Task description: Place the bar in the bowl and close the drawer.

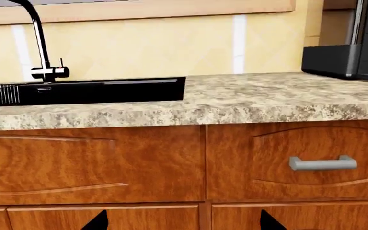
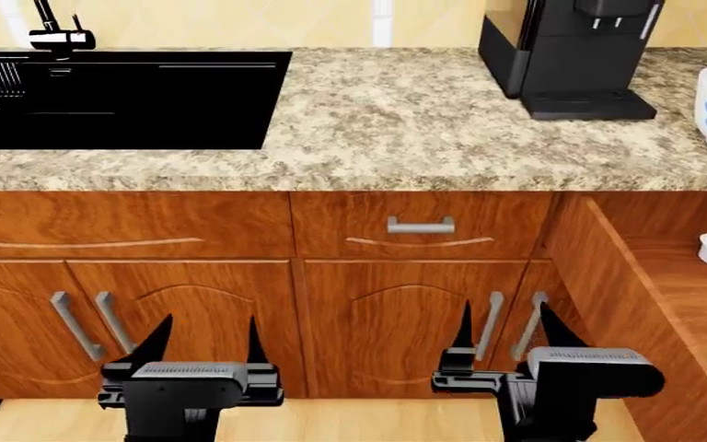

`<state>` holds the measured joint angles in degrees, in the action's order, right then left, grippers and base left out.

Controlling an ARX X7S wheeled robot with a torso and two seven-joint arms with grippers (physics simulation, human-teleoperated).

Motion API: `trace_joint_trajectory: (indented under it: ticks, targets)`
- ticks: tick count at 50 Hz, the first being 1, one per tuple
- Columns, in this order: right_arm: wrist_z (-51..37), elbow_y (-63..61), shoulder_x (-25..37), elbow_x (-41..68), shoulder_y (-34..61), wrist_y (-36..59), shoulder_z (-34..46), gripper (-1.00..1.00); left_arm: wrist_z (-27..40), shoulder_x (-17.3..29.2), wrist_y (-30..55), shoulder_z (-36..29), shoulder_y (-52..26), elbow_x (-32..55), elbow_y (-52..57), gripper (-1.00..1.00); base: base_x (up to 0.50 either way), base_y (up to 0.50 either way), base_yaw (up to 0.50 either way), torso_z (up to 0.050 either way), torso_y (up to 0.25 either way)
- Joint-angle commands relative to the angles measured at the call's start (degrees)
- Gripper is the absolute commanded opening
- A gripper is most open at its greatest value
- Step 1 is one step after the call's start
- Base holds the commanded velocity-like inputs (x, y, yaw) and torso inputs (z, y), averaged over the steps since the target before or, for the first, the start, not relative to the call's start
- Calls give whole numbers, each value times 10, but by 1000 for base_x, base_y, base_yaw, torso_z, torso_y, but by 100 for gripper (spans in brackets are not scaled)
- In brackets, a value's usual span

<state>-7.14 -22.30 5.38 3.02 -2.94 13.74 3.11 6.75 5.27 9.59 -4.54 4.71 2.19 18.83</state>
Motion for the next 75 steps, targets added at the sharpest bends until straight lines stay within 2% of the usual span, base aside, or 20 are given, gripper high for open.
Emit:
trace_joint_trajectory:
  ticks: [1, 12, 17, 25, 30, 35, 39, 67, 70, 75]
  targets:
    - [-9, -167, 23, 28, -1, 137, -12, 100, 9, 23, 130, 9, -1, 23, 156, 100, 0, 0, 0, 50, 0]
    - [-22, -342, 43, 87, 75, 385, -48, 100, 31, 38, 312, 36, -30, 58, 327, 100, 0, 0, 0, 50, 0]
    - [-37, -375, 47, 107, 108, 451, -54, 100, 52, 37, 391, 49, -57, 64, 380, 100, 0, 0, 0, 15, 0]
    - [-216, -376, 155, 319, 136, 443, -48, 100, 58, 42, 418, 59, -63, 86, 410, 100, 0, 0, 0, 17, 0]
    - [-270, -375, 189, 377, 142, 427, -44, 100, 117, 78, 415, 59, -66, 145, 411, 100, 0, -170, 0, 27, 0]
    - [-291, -372, 203, 402, 145, 419, -45, 100, 190, 129, 401, 50, -69, 224, 411, 100, 0, -500, 0, 0, 0]
    - [-303, -371, 211, 415, 146, 413, -44, 100, 218, 149, 394, 48, -72, 259, 409, 100, 0, -500, 0, 0, 0]
    - [-363, -364, 249, 484, 164, 405, -45, 100, 286, 200, 380, 39, -83, 345, 402, 100, -20, -500, 0, 0, 0]
    - [-390, -366, 259, 546, 196, 436, -57, 100, 298, 206, 410, 59, -106, 397, 405, 100, -26, -500, 0, 0, 0]
    - [-514, -344, 294, 754, 313, 502, -75, 100, 389, 237, 500, 116, -208, 590, 405, 100, -27, -500, 0, 0, 0]
